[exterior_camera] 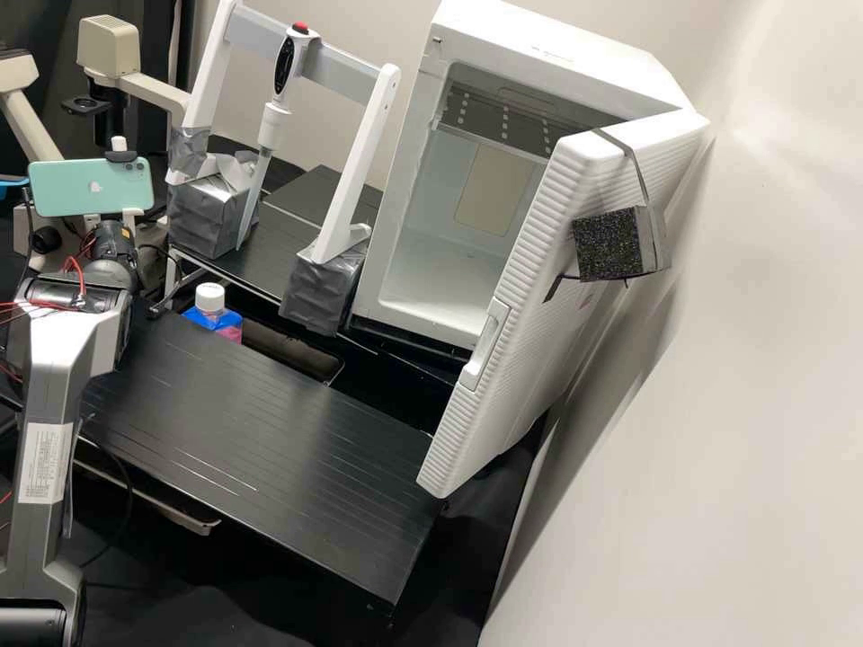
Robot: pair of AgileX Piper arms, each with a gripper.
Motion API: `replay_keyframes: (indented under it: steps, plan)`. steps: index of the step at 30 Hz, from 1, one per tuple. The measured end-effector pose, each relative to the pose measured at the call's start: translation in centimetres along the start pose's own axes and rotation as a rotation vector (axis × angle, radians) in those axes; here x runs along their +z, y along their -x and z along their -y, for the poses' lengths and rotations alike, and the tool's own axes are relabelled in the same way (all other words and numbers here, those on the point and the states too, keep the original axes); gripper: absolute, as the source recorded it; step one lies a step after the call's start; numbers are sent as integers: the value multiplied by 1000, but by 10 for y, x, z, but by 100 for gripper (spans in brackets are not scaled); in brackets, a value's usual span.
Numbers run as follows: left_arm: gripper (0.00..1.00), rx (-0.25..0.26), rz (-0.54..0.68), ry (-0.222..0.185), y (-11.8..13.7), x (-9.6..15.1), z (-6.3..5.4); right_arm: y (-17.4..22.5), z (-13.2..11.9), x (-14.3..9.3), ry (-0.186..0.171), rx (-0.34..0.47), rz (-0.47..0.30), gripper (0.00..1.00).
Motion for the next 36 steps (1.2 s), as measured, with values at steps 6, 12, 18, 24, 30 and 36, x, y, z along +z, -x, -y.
replay_keyframes:
  steps: [6, 12, 18, 24, 30, 36]
  plan:
    - [100, 0, 0, 0, 0, 0, 0, 31, -10, -15, 71, 44, -77, 100]
    - [100, 0, 0, 0, 0, 0, 0, 73, -15, -18, 136, 108, -119, 100]
    - [100, 0, 0, 0, 0, 0, 0, 127, -15, -14, 172, 221, -93, 100]
    - [100, 0, 0, 0, 0, 0, 0, 188, -17, -18, 124, 295, 40, 100]
    - [100, 0, 0, 0, 0, 0, 0, 243, -20, -22, 23, 334, 79, 100]
    - [100, 0, 0, 0, 0, 0, 0, 289, -23, -16, -21, 403, 178, 100]
